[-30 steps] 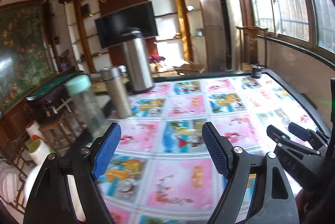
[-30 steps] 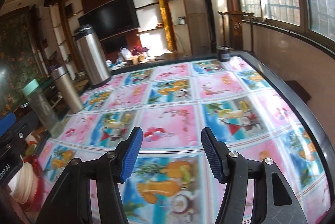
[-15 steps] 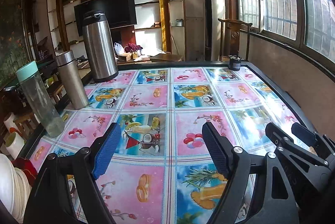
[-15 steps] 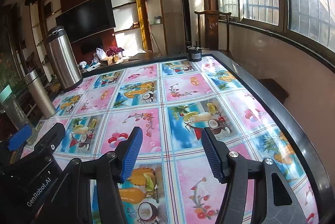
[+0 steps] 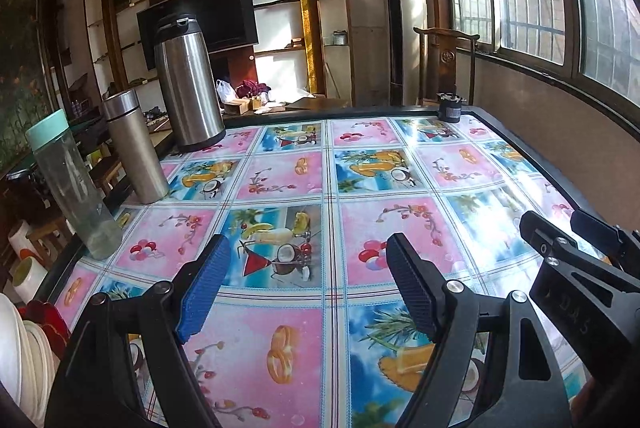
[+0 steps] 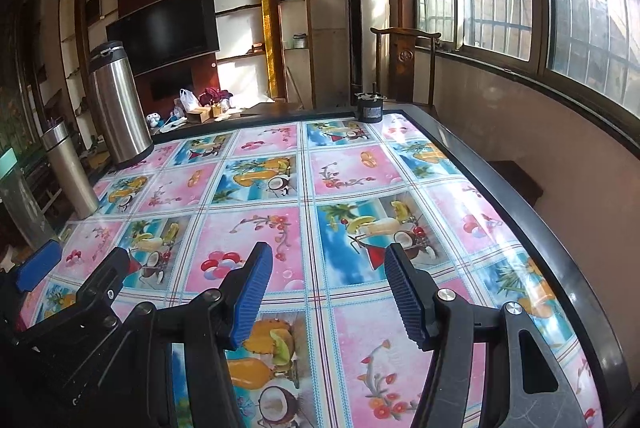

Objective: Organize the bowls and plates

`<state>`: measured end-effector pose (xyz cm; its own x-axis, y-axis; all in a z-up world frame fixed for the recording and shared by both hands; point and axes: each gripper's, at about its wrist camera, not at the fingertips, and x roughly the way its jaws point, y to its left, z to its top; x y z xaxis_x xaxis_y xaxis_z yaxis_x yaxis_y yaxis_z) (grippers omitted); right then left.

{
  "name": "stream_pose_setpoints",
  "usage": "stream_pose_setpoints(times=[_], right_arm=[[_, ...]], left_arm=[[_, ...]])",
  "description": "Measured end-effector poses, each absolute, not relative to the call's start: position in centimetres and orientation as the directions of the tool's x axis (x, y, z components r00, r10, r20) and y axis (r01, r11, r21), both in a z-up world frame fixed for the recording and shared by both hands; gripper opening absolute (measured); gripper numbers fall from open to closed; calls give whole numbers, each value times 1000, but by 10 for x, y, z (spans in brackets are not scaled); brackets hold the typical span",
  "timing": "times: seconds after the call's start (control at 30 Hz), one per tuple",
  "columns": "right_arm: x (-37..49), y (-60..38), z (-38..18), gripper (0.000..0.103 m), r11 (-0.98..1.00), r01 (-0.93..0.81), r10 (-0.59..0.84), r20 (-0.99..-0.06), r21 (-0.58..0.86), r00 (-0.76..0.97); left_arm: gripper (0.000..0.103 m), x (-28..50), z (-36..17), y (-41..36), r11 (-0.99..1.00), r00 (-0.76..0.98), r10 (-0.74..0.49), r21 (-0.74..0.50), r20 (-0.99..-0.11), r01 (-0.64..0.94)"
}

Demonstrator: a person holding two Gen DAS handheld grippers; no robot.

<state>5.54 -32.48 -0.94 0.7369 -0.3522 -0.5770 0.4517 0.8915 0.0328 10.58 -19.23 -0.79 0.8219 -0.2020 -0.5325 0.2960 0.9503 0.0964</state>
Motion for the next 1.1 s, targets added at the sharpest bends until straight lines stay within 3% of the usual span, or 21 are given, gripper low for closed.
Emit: stream_pose_setpoints(times=[0.4, 0.5, 1.1], right_arm=[[61, -319, -18, 61, 889, 458, -381, -580, -14, 720], [62, -317, -19, 66, 889, 457, -385, -579, -25, 719], [63, -312, -21, 70, 884, 463, -411, -569, -59, 713]], left_arm=[[80, 109, -14, -191, 949, 817, -198, 103, -541, 298], [80, 109, -15, -191, 949, 815, -199, 100, -544, 298], [80, 108, -18, -192, 946, 817, -198, 112, -542, 304]])
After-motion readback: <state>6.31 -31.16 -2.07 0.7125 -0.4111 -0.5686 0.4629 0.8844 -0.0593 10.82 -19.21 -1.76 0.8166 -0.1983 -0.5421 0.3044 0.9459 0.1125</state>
